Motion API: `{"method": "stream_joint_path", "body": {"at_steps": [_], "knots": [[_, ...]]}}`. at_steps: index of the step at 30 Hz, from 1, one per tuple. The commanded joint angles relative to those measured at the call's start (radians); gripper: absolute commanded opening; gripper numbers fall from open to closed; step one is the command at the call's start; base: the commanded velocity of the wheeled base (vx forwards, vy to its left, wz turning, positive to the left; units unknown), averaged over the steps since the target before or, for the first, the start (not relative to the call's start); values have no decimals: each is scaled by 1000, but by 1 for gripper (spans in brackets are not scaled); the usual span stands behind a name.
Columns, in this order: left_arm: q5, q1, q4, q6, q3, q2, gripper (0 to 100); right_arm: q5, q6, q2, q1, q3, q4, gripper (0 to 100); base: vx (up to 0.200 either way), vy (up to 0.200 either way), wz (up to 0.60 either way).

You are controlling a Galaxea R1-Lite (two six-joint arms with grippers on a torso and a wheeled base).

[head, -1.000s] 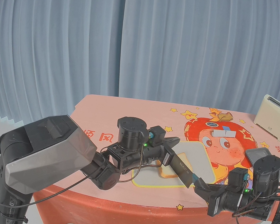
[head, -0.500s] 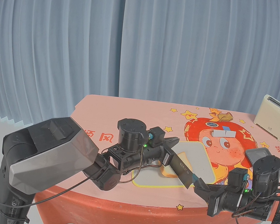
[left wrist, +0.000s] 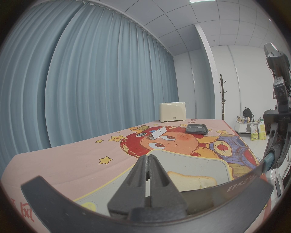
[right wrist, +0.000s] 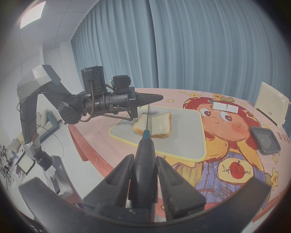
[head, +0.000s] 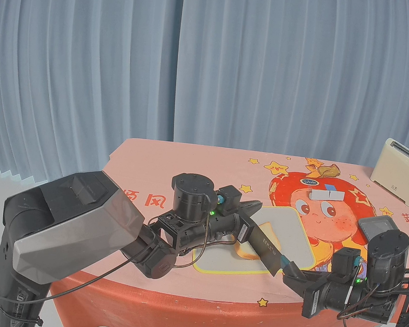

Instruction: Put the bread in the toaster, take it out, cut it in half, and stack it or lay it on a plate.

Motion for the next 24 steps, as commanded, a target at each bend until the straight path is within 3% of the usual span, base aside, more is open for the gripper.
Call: {"method": "stream_joint_path", "body": {"at_steps": [1,24], "knots": [[-1,-2,0,1,-4,-7,0,1,0,10,-3,2,7,0,0,0,0],[-1,-12,2,3,35,-29,0,-1,3,-10,1,-12,3,0,0,0,0]]}}
